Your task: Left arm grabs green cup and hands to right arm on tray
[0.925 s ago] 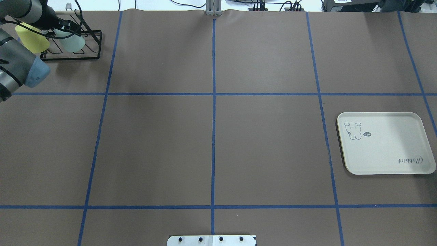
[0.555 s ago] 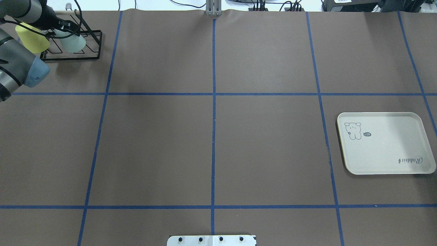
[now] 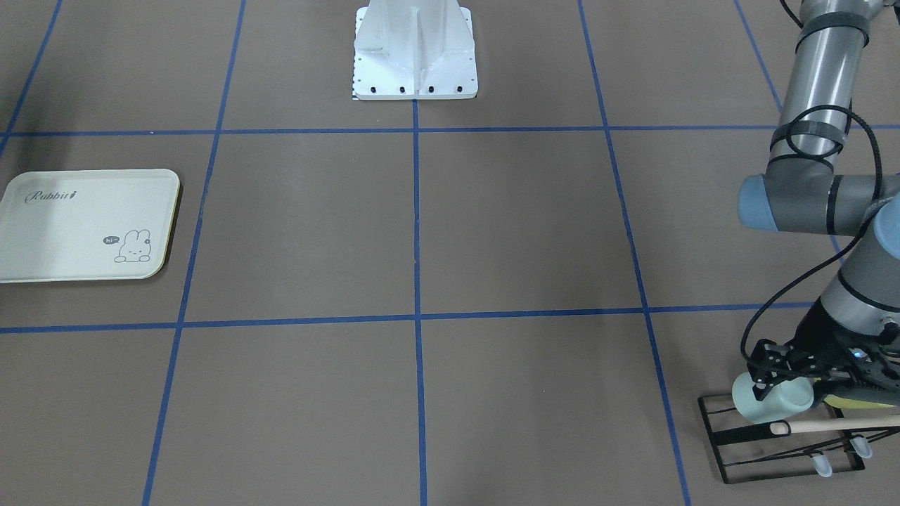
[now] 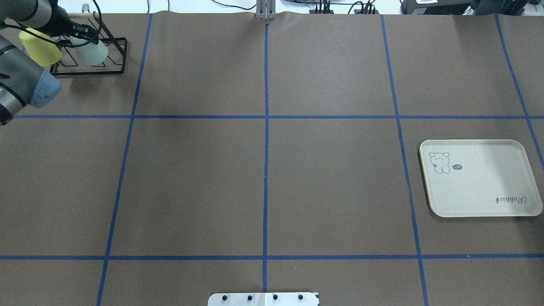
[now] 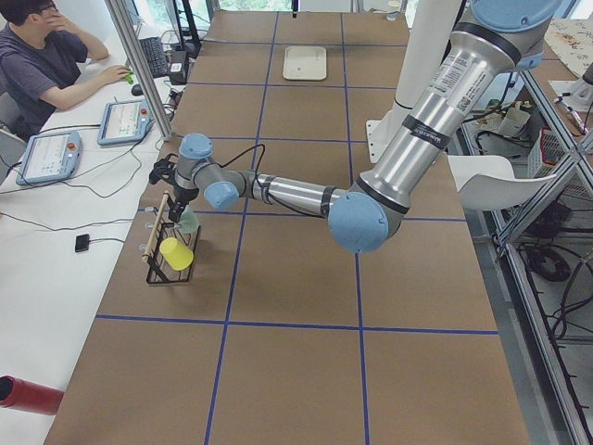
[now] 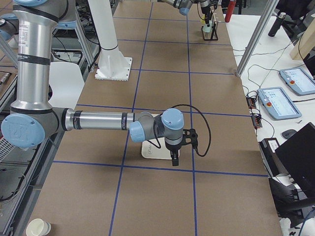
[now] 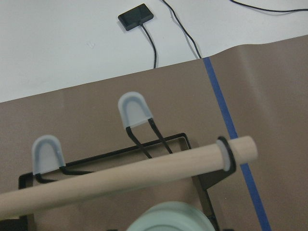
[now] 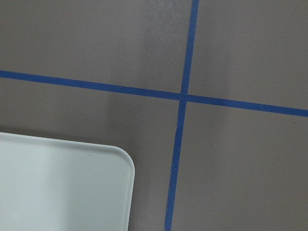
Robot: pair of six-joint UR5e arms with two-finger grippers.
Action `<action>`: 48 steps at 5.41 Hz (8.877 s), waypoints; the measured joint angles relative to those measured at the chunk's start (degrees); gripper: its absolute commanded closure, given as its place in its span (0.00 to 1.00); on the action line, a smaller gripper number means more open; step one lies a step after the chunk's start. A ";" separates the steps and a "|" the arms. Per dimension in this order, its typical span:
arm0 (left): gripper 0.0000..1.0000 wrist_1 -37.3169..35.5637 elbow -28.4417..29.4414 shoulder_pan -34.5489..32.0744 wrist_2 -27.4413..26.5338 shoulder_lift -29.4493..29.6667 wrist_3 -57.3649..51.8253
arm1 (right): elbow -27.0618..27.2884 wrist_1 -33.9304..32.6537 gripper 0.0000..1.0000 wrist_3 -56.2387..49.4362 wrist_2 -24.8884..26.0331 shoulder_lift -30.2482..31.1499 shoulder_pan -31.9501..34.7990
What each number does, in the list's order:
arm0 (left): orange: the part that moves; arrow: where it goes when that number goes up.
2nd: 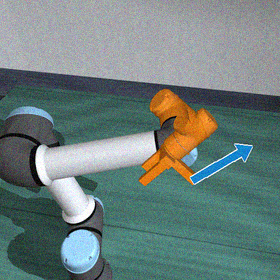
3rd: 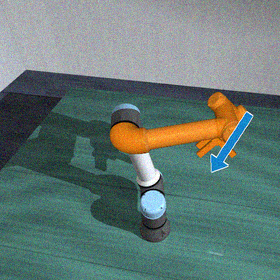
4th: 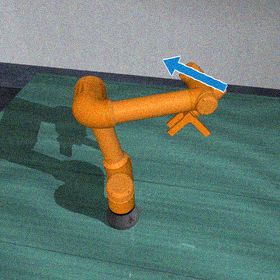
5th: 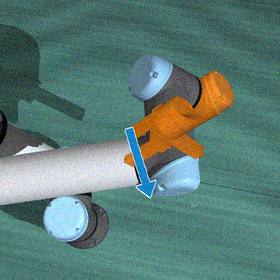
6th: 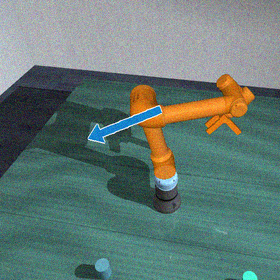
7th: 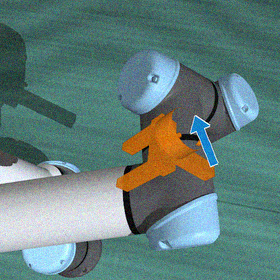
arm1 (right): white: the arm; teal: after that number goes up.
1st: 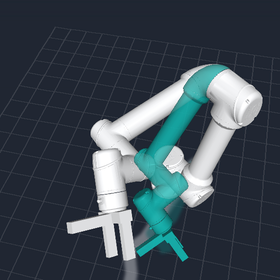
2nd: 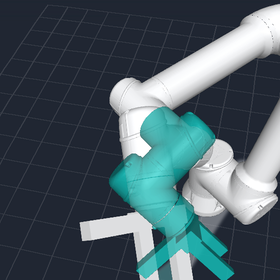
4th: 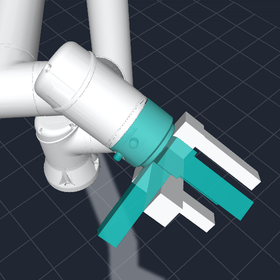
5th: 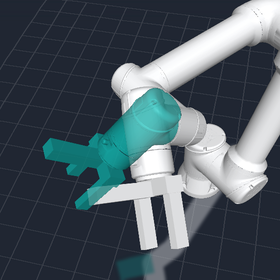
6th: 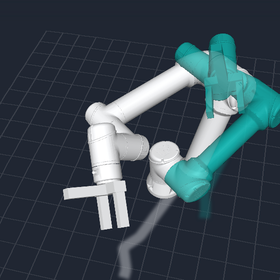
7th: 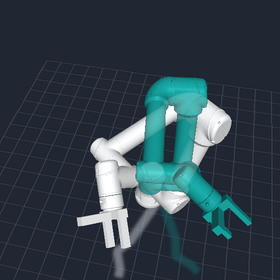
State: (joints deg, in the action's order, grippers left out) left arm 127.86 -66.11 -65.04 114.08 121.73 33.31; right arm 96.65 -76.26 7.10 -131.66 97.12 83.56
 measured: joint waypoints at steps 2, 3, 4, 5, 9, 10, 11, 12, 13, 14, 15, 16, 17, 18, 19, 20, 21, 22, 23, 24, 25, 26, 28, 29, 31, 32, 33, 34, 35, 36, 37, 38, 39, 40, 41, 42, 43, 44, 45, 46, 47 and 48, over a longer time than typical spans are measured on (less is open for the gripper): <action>1.00 -0.45 -1.12 -0.13 0.03 -0.43 0.04 | 0.02 0.05 0.00 0.02 0.00 0.00 -0.04; 1.00 -0.52 -2.21 -0.24 0.04 -1.11 0.04 | 0.03 0.06 0.00 0.00 0.00 0.00 -0.06; 1.00 -0.57 -4.19 -0.40 -0.10 -2.05 0.07 | 0.03 0.06 0.00 -0.02 0.00 0.00 -0.06; 1.00 -0.61 -6.52 -0.61 -0.27 -2.98 0.20 | 0.06 0.06 0.00 0.00 -0.02 0.00 -0.07; 1.00 -0.61 -13.85 -5.17 -0.44 -3.97 1.64 | 0.42 0.06 0.00 0.06 -0.09 0.00 0.00; 1.00 -0.39 -16.16 -5.13 -0.24 -5.29 2.52 | 0.49 0.06 0.00 0.06 -0.12 0.00 -0.01; 1.00 -0.08 -18.56 -4.88 0.17 -6.89 4.28 | 0.47 0.06 0.00 0.63 -1.62 -0.03 -0.04; 1.00 0.47 -20.39 -4.50 2.04 -7.56 8.76 | 0.35 0.03 0.00 2.50 -5.27 -0.83 -0.06; 1.00 2.81 -21.34 -3.35 4.45 -7.63 15.81 | 0.31 0.02 0.00 6.48 -9.59 -2.57 -0.07; 1.00 7.04 -21.82 -0.74 5.77 -7.55 24.93 | 0.45 0.04 0.00 12.24 -13.14 -5.02 -0.07; 1.00 10.23 -22.91 2.45 6.15 -7.44 33.33 | 0.80 0.81 0.00 17.36 -14.86 -7.10 -0.11; 1.00 11.72 -24.94 5.34 6.05 -7.41 40.29 | 0.93 4.62 0.02 24.20 -15.29 -8.47 -0.38; 1.00 12.40 -27.49 7.74 5.83 -7.36 46.42 | 0.76 12.00 0.02 34.36 -15.05 -9.36 -1.40; 1.00 13.97 -29.70 10.10 5.71 -7.32 52.12 | 0.61 20.44 0.01 45.06 -14.41 -9.80 -2.88; 1.00 17.48 -30.86 12.96 5.21 -7.09 57.77 | 0.58 28.75 0.01 56.01 -12.78 -10.33 -4.36; 1.00 22.14 -31.20 16.63 3.71 -6.87 62.46 | 0.52 36.89 0.01 66.30 -10.91 -10.79 -5.56; 1.00 26.16 -31.29 20.92 2.05 -6.54 65.95 | 0.41 44.97 0.01 74.86 -10.15 -10.88 -6.41; 1.00 28.91 -31.41 25.00 0.38 -5.47 69.21 | 0.51 52.65 0.01 82.81 -10.13 -10.90 -7.80; 1.00 31.56 -31.49 29.26 -2.86 -3.98 72.22 | 0.92 59.42 0.01 91.19 -10.20 -11.36 -10.31; 1.00 35.14 -31.50 34.24 -6.87 -2.51 74.99 | 1.36 65.25 0.01 99.55 -10.23 -13.17 -12.90; 1.00 40.27 -31.33 38.04 -9.22 -1.38 79.14 | 1.77 70.23 0.01 108.96 -10.14 -16.27 -14.64; 1.00 45.62 -31.13 39.38 -11.41 -1.02 84.20 | 2.32 74.66 0.01 117.14 -9.41 -18.74 -16.09; 1.00 50.39 -30.88 39.52 -16.71 -1.09 90.84 | 4.94 81.09 0.00 123.33 -3.06 -19.90 -21.96; 1.00 50.74 -30.84 39.31 -18.31 -1.11 93.08 | 6.90 81.73 0.00 123.99 -1.53 -20.12 -25.30; 1.00 50.77 -30.83 36.76 -17.49 -1.86 96.78 | 9.67 80.55 0.00 124.89 0.69 -22.35 -30.90; 1.00 50.71 -30.86 33.38 -13.65 -3.46 97.72 | 10.83 78.22 0.01 125.20 2.38 -24.16 -33.11; 1.00 50.79 -30.98 31.08 -10.38 -4.69 98.01 | 11.28 75.22 0.01 125.13 3.54 -26.85 -34.92; 1.00 50.91 -31.35 30.44 -9.32 -5.20 98.07 | 11.14 73.85 0.01 124.23 5.14 -28.28 -36.81; 1.00 51.01 -32.22 30.58 -9.04 -5.16 98.46 | 10.82 72.66 0.01 122.68 6.95 -28.84 -38.27; 1.00 50.98 -33.27 30.89 -9.01 -4.85 99.88 | 10.71 71.32 0.02 121.64 8.71 -29.25 -39.33; 1.00 50.72 -33.74 31.08 -9.07 -4.34 101.46 | 10.72 70.45 0.02 121.31 9.94 -29.67 -39.99; 1.00 50.48 -33.66 31.20 -9.12 -3.93 102.07 | 10.84 69.87 0.03 121.27 10.31 -29.99 -40.40; 1.00 50.34 -33.57 31.25 -9.14 -3.82 102.25 | 10.89 68.68 0.03 121.30 10.43 -30.84 -40.77; 1.00 50.25 -33.51 31.32 -9.14 -3.79 102.27 | 11.00 66.52 0.03 121.28 10.83 -32.33 -41.15; 1.00 50.24 -33.50 31.35 -9.14 -3.74 102.26 | 11.03 65.06 0.03 120.74 12.29 -33.27 -42.09; 1.00 50.28 -33.51 31.37 -9.14 -3.73 102.27 | 10.97 64.59 0.03 119.82 14.02 -33.54 -43.21; 1.00 50.29 -33.58 31.37 -9.11 -3.76 102.23 | 10.81 64.44 0.04 118.76 14.98 -33.62 -43.79; 1.00 50.33 -33.59 31.37 -9.07 -3.77 102.19 | 10.71 64.41 0.14 117.95 15.58 -33.66 -43.96; 1.00 50.37 -33.58 31.37 -9.06 -3.78 102.15 | 10.68 64.40 0.23 117.70 16.22 -33.66 -43.99; 1.00 50.38 -33.59 31.37 -9.06 -3.78 102.13 | 10.67 64.40 0.40 117.64 16.58 -33.70 -44.01; 1.00 50.41 -33.59 31.37 -9.06 -3.78 102.13 | 10.66 64.40 0.49 117.09 16.67 -33.71 -44.06; 1.00 50.46 -33.63 31.41 -9.06 -3.78 102.13 | 10.62 64.37 0.54 116.26 16.69 -33.68 -44.19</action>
State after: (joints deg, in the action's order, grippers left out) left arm 178.31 -99.74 -33.62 105.03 117.95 135.44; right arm 107.27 -11.89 123.36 -114.97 63.44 39.38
